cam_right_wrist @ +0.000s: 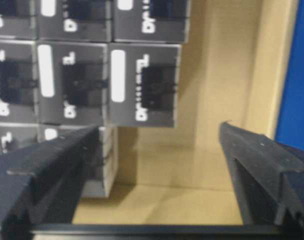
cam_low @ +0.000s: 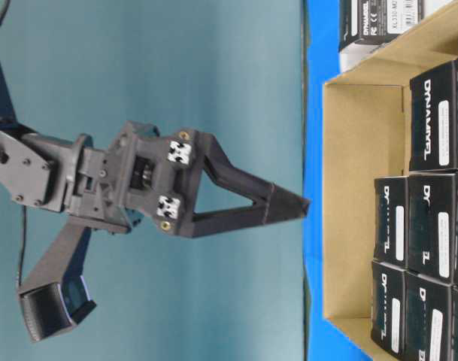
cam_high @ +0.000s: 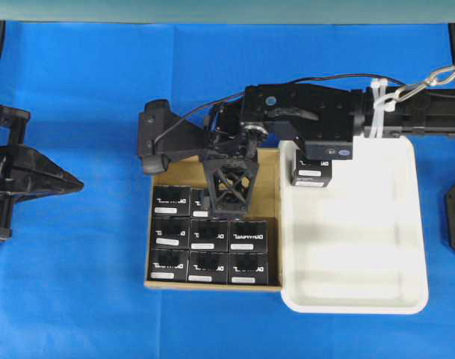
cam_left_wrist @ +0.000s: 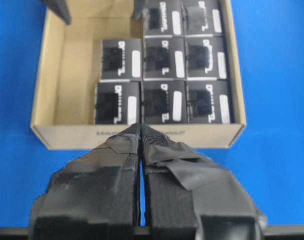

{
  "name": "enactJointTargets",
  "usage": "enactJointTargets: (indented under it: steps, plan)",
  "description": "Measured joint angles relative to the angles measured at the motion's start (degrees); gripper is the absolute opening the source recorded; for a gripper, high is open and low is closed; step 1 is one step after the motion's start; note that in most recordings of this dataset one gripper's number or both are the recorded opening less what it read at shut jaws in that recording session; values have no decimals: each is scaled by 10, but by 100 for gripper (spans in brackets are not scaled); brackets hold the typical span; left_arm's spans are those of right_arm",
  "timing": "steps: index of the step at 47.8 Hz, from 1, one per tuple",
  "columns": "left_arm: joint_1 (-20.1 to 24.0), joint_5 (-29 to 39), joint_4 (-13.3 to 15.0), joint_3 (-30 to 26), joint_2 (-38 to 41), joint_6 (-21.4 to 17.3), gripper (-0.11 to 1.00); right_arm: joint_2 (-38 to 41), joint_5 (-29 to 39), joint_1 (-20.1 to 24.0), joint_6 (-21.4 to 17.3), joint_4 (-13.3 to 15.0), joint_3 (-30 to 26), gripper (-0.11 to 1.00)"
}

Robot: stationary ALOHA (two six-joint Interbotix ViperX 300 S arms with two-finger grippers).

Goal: Pick the box from inside the cardboard box.
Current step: 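Lower the open right gripper around the top-right black servo box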

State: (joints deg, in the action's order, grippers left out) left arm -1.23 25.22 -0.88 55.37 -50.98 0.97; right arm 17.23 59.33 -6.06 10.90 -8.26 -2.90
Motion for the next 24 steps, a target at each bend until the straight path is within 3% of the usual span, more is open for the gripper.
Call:
enactJointTargets:
  steps: [24]
  plan:
    - [0,1,0,0,9,2,-1,47,-14,-8,12,-50,9,98]
